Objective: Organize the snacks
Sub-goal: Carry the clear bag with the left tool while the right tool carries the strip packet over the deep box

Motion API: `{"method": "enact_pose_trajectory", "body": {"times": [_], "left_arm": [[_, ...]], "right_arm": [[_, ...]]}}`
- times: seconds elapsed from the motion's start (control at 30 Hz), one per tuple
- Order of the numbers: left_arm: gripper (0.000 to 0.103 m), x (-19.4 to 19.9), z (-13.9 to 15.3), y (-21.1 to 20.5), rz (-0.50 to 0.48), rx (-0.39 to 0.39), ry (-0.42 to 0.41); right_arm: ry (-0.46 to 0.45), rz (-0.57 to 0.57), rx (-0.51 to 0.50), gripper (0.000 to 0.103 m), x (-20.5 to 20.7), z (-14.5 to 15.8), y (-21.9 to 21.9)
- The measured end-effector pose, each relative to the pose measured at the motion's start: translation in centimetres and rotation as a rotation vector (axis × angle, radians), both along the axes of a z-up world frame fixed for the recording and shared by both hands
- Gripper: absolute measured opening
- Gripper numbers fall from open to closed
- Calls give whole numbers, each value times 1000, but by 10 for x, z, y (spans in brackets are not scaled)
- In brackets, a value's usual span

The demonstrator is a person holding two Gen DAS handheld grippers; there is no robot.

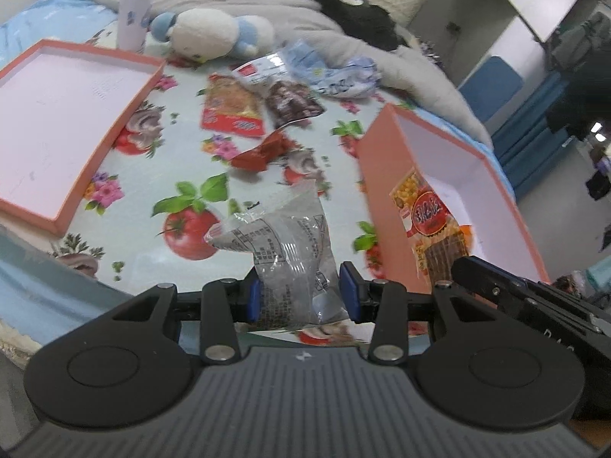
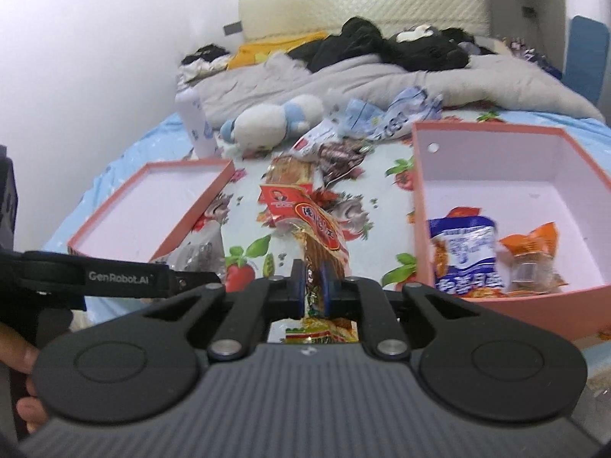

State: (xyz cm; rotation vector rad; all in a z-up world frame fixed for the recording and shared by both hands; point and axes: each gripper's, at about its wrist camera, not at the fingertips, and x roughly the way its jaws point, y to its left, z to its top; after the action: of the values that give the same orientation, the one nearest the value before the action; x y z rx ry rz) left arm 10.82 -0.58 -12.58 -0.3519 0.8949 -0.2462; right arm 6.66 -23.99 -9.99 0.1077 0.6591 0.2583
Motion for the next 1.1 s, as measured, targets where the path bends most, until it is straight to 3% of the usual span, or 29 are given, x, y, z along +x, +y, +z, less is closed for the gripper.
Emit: {"method": "enact_pose_trajectory", "body": {"times": [0.33,0.57,0.77,1.1], "left_arm": [[46,-3,24,-61,-173,-27,-61],[46,12,35,-115,-260,-39,-84],[46,45,40,-160,-317,-22,-106],[46,114,42,-221,-351,5,-90]], "right_arm": [[-45,-176,-1,11,-33,17,-52],[-66,-261,-27,11,-35,18,-94],[-96,-312,-29,11,-8,18,-130],[-63,-309,-18,12,54,0,-166]]}}
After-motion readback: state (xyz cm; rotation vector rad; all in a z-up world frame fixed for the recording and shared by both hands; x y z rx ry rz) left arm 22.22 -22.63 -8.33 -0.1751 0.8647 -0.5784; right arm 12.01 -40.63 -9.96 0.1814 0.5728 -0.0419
